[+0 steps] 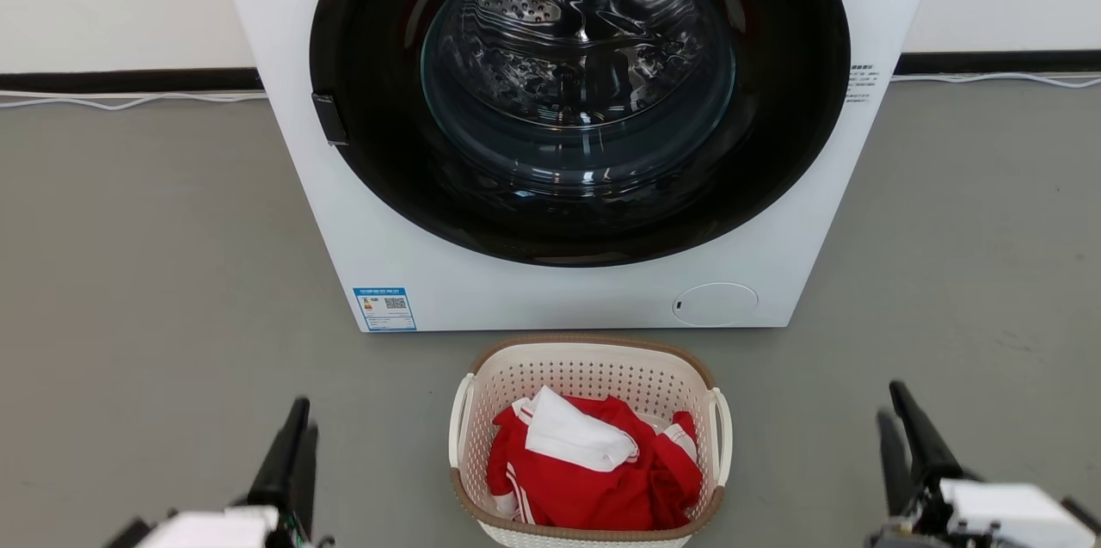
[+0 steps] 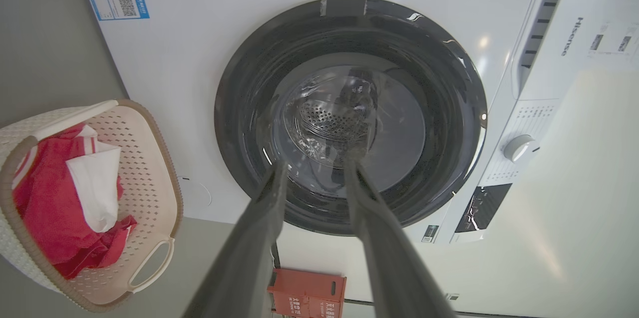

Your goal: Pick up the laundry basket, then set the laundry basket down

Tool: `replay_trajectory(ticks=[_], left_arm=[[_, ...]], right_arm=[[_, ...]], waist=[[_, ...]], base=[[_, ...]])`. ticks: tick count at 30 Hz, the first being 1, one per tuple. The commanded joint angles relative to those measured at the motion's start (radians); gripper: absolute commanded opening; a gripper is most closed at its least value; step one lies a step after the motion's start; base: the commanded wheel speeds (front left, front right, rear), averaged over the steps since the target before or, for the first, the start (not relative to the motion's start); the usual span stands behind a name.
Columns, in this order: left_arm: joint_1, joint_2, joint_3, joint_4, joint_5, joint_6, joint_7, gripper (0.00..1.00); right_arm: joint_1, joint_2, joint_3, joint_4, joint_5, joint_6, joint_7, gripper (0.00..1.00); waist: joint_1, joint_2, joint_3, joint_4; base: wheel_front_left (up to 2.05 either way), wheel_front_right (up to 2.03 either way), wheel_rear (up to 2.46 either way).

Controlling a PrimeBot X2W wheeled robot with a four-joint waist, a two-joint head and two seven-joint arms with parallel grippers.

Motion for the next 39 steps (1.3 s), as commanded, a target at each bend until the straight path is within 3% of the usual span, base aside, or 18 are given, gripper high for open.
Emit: replay_trajectory(ticks=[1,9,18,39], left_arm=[[0.003,-0.001,0.0,0.003,0.0,0.0,0.0,1.0],[0.008,0.0,-0.01,-0.004,0.003,0.0,-0.02,1.0],[0.011,0.002,-0.019,-0.015,0.03,-0.001,-0.047,1.0],[0.007,0.005,-0.029,-0.035,0.259,-0.002,-0.111,1.0]], right_arm=[[0.003,0.001,0.0,0.002,0.0,0.0,0.0,1.0],[0.01,0.001,0.012,-0.007,-0.006,0.0,-0.02,1.0],[0.012,-0.002,0.021,-0.025,-0.067,0.001,-0.046,1.0],[0.005,-0.004,0.031,-0.073,-0.396,0.002,-0.11,1.0]], waist=[[0.0,0.0,0.0,0.0],[0.0023,0.0,-0.002,0.0],[0.0001,0.0,0.001,-0.002],[0.0,0.0,0.001,-0.005]], base=[[0.0,0.0,0.0],[0.0,0.0,0.0],[0.0,0.0,0.0],[0.0,0.0,0.0]])
